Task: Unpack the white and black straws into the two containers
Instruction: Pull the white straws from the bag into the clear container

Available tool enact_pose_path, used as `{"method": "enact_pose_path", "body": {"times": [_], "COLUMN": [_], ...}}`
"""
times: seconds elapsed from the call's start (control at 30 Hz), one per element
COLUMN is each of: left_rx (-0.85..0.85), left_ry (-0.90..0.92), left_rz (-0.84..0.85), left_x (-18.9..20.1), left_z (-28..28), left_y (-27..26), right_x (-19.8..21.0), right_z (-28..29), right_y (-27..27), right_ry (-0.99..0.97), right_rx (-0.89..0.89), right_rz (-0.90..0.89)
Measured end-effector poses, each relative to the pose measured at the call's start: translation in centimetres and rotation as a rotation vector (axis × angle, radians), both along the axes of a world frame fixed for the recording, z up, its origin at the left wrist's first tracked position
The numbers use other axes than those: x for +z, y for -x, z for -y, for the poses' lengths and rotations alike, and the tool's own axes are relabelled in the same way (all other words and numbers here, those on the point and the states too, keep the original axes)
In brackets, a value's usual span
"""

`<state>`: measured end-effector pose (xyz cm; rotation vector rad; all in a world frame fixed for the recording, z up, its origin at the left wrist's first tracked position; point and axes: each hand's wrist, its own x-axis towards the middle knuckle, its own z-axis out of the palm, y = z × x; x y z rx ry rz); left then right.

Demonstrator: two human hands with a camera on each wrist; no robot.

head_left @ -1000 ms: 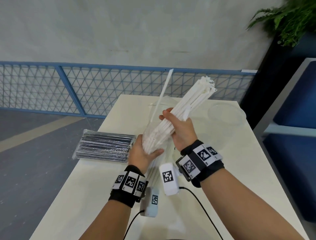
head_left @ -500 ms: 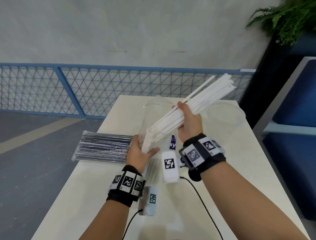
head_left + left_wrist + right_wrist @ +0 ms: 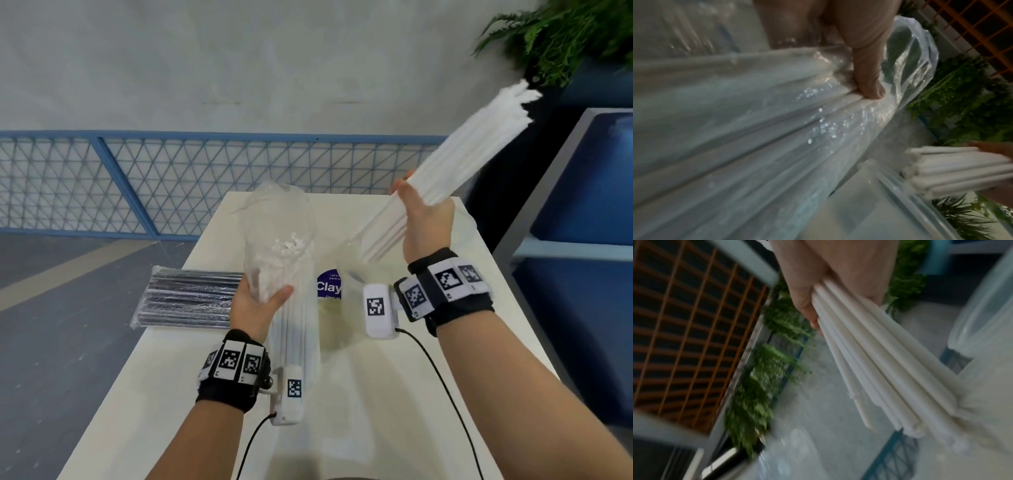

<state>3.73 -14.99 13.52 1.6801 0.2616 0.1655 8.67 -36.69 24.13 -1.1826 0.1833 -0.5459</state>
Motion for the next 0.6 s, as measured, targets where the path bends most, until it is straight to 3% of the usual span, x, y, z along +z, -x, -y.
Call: {"method": "enact_pose_path", "body": {"times": [0.1,0.3,0.47,0.53,0.6], "left_rx": [-0.036,-0.1,-0.108,-0.109,-0.111], "left_ry": [0.083,0.131,0.186,0.207,0.226], "left_rz": [0.016,0.061,0.122,0.144,0.172], "left_x": [-0.1,0.1,0.2,0.3,0.3], "left_z": [0.4,0.8,0.9,0.7,0.4], "left_y": [0.1,0.5,0.9,1.0,1.0], "right_x": [-2.5,-5.7,-5.0,-3.6,-2.2], "right_z": [-0.5,-0.5,-1.1,-1.9,-3.4], "right_y": [0.0,-0.1,0.7,1.7,3.4], "right_ry": [0.225,0.31,0.405,0.53,0.602], "right_rx": [0.008,0.034,0.021,-0.088,-0.088], "right_rz": [-0.084,-0.15,-0.043,0.068,0.206]}}
